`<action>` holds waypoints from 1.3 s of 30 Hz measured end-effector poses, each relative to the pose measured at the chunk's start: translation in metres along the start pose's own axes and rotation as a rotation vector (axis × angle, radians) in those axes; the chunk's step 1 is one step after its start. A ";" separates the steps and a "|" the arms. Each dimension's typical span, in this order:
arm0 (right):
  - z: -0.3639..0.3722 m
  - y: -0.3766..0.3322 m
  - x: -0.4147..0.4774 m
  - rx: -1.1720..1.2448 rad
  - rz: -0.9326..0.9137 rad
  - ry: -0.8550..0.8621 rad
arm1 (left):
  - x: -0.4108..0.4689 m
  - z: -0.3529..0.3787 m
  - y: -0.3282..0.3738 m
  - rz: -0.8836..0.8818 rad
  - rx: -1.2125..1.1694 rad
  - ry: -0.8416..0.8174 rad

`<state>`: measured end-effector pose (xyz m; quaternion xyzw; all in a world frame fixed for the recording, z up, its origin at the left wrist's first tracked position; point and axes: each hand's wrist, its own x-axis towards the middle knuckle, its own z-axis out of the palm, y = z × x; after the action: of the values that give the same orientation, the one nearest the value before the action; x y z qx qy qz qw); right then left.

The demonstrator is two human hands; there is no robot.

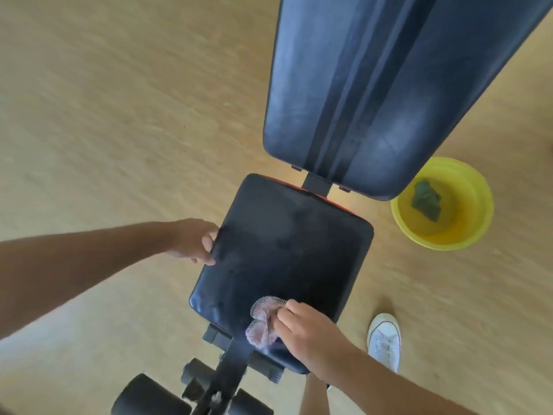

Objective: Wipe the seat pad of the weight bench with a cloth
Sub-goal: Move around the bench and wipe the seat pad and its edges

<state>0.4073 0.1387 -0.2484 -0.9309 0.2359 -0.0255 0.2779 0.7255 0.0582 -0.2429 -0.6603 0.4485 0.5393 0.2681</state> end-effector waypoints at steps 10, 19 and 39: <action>0.019 0.012 0.059 0.012 0.306 0.263 | 0.000 0.096 -0.114 0.083 -0.771 0.021; -0.035 0.089 0.140 -0.200 0.363 0.408 | -0.001 0.143 -0.110 0.114 -1.174 0.304; 0.068 -0.076 0.123 -0.135 -0.462 -0.045 | -0.017 0.181 -0.114 0.159 -1.361 0.292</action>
<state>0.5608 0.1733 -0.2760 -0.9769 0.0117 -0.0519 0.2068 0.7409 0.2666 -0.2916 -0.7124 0.0893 0.6241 -0.3083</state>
